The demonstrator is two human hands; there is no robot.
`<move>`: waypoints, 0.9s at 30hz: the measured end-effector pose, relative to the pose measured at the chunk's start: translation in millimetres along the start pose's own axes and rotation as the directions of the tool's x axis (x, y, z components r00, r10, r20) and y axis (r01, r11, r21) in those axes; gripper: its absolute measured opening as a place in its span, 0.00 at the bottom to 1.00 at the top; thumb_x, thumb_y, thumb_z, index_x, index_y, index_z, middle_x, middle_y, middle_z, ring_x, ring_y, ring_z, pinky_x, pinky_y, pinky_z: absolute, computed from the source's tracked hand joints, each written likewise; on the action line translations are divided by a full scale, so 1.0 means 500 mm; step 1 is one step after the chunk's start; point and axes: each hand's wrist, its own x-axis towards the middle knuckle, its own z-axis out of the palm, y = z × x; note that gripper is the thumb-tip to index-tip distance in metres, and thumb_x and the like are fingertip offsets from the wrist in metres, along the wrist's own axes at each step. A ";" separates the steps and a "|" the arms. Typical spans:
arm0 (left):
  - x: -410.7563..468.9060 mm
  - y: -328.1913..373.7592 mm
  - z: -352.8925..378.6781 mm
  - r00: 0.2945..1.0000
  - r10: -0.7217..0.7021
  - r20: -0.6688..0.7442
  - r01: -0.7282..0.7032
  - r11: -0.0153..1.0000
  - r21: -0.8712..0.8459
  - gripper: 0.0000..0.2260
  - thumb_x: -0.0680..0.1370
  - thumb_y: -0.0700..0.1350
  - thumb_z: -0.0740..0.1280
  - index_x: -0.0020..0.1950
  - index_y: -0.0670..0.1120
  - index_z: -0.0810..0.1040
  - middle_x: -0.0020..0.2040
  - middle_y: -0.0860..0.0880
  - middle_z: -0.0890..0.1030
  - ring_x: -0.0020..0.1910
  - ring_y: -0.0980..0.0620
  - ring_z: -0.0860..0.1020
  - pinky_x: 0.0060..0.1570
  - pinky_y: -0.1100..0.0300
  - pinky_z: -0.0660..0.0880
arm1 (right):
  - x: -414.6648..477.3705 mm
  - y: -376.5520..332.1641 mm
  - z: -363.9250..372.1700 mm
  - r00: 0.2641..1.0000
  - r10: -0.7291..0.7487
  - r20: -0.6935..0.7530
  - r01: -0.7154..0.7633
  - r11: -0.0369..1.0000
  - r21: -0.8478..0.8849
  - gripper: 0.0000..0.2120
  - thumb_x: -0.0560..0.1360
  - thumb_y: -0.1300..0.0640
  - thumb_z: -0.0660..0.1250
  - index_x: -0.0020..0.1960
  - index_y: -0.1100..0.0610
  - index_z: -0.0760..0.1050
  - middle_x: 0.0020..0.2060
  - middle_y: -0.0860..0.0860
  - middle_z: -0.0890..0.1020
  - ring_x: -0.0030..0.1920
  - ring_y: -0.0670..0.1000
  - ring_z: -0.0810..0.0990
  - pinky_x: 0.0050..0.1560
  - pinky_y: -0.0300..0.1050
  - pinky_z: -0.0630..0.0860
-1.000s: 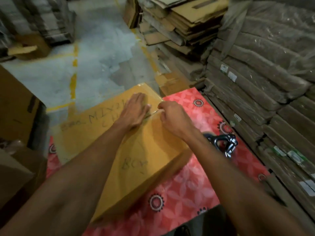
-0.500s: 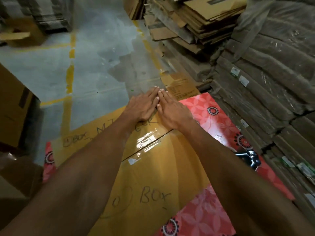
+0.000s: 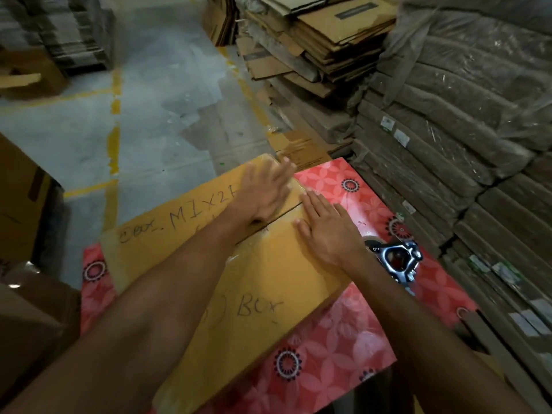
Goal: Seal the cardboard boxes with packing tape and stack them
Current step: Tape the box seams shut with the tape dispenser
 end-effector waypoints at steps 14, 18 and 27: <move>-0.038 0.058 0.022 0.996 -0.086 0.023 0.087 0.993 -0.083 0.28 0.83 0.64 0.39 0.82 0.59 0.40 0.83 0.55 0.42 0.82 0.47 0.43 0.77 0.37 0.40 | -0.232 0.034 0.077 0.948 0.207 -0.241 -0.166 0.970 0.179 0.30 0.84 0.42 0.42 0.83 0.53 0.48 0.82 0.49 0.51 0.82 0.49 0.45 0.81 0.54 0.47; -0.089 -0.012 0.020 0.973 -0.230 0.030 0.232 0.966 -0.116 0.35 0.78 0.73 0.40 0.82 0.60 0.43 0.83 0.55 0.42 0.82 0.46 0.43 0.77 0.36 0.44 | -0.259 -0.050 0.089 0.871 0.447 -0.203 -0.258 0.769 0.585 0.34 0.85 0.40 0.47 0.81 0.51 0.33 0.80 0.49 0.34 0.80 0.48 0.39 0.79 0.54 0.52; -0.319 -0.280 0.006 0.773 -0.630 0.082 0.634 0.757 -0.158 0.34 0.78 0.73 0.47 0.81 0.59 0.54 0.77 0.42 0.66 0.74 0.35 0.66 0.70 0.34 0.58 | -0.235 -0.175 0.106 0.854 0.520 0.008 -0.299 0.478 0.826 0.49 0.79 0.37 0.62 0.76 0.43 0.22 0.81 0.50 0.37 0.81 0.52 0.48 0.76 0.51 0.54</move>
